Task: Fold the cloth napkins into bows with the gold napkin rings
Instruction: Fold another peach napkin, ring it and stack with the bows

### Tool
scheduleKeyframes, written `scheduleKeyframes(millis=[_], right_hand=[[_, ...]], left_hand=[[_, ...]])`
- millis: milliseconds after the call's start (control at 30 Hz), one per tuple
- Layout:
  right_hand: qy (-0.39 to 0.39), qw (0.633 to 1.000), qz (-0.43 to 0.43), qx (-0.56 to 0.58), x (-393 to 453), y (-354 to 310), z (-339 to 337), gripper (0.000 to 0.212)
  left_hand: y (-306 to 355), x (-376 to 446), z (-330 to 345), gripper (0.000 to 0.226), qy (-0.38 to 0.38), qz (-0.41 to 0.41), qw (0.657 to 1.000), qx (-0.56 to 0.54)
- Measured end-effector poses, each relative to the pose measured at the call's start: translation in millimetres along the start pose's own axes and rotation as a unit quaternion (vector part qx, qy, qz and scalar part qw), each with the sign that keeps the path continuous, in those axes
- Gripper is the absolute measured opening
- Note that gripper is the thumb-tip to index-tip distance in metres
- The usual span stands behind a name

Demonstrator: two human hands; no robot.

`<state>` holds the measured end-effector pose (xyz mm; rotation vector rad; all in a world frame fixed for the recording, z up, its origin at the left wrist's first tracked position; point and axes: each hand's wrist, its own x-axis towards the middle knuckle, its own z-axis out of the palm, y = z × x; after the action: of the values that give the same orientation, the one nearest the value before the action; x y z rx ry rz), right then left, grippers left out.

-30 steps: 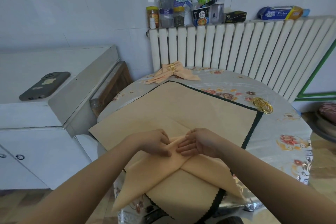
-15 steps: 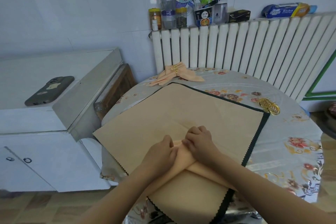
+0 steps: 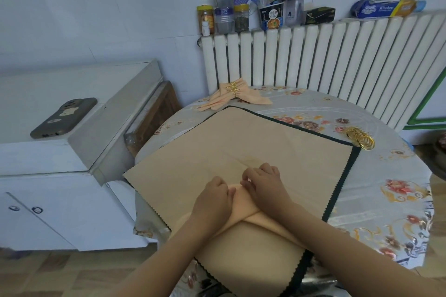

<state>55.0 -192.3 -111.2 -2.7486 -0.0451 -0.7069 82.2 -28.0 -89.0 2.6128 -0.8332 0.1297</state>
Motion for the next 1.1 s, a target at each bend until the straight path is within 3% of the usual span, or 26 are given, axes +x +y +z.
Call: scheduleKeyframes(millis=[100, 233, 367, 433, 533, 700, 867, 967, 1100], right_hand=[[0.007, 0.998, 0.021, -0.052, -1, -1, 4, 0.018], [0.034, 0.998, 0.039, -0.032, 0, -3, 10, 0.009], [0.034, 0.998, 0.042, 0.018, 1, 0, 13, 0.009], [0.035, 0.996, 0.056, 0.067, -1, -1, 8, 0.007], [0.047, 0.995, -0.033, 0.076, -17, -7, -5, 0.018], [-0.059, 0.988, -0.136, 0.039, -49, -3, -17, 0.038], [-0.023, 0.981, -0.191, 0.012, -39, 11, -20, 0.030], [-0.011, 0.978, -0.205, 0.038, -33, 15, -23, 0.032], [0.005, 0.977, -0.206, 0.055, -26, 16, -23, 0.026]], left_hand=[[1, -4, 3, 0.029, 0.023, 0.010, 1.000, 0.015], [-2, -1, -1, 0.027, 0.028, 0.057, 0.998, 0.025], [-15, -12, 4, 0.056, -0.039, 0.169, 0.983, 0.067], [-19, -16, 5, 0.071, -0.084, 0.177, 0.979, 0.060], [-22, -14, 5, 0.082, -0.091, 0.168, 0.980, 0.047], [-29, -6, 7, 0.098, -0.109, 0.174, 0.977, 0.055], [-27, -3, -1, 0.086, -0.112, 0.211, 0.967, 0.086], [-31, -1, 1, 0.060, -0.059, 0.253, 0.954, 0.150], [-31, 6, 7, 0.044, -0.008, 0.283, 0.953, 0.105]])
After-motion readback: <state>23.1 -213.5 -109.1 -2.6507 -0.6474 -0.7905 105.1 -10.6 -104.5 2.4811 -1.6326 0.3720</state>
